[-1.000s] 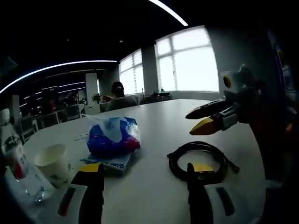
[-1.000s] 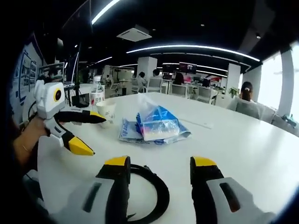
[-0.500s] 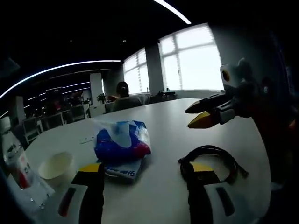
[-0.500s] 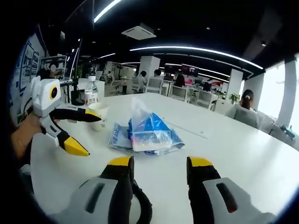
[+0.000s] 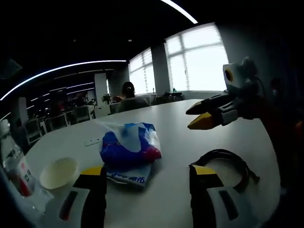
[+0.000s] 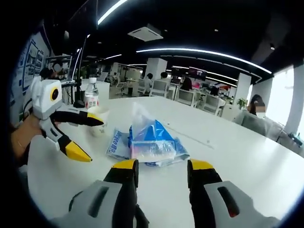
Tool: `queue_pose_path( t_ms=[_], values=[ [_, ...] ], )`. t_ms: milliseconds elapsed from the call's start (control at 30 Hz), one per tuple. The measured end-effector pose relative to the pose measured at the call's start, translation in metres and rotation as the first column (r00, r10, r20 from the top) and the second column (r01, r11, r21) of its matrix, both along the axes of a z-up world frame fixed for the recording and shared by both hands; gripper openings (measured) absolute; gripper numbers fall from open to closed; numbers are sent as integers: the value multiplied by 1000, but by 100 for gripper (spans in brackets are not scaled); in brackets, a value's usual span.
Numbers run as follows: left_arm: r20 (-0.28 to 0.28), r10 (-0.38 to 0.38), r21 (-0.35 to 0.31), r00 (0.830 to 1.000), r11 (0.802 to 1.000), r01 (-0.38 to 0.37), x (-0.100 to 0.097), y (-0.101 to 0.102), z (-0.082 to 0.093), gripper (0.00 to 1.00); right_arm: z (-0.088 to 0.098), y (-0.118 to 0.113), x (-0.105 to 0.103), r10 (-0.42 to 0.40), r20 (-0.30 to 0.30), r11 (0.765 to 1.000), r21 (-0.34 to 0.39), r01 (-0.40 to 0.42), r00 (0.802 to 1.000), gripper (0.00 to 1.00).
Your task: Arrange the tabletop items into an orderly group along one side of the table until the central work area is clear of visible clutter.
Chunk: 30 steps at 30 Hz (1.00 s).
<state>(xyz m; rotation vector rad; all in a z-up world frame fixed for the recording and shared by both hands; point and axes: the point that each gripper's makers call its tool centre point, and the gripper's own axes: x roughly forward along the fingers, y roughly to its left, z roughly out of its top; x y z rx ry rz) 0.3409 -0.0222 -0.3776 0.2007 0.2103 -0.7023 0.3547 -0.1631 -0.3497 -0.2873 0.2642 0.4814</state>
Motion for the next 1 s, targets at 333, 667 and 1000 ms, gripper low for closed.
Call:
queue_pose_path(
  t_ms=[333, 667, 1000],
  values=[
    [-1, 29, 23, 1000, 999, -29, 15, 1, 1, 69, 7, 2, 25, 39, 49, 997, -69, -36, 998, 37],
    [0, 43, 41, 999, 998, -43, 24, 1, 6, 69, 0, 2, 42, 69, 25, 994, -92, -66, 997, 35],
    [32, 82, 90, 996, 992, -84, 39, 5, 14, 65, -8, 6, 59, 99, -2, 992, -79, -99, 995, 33]
  ],
)
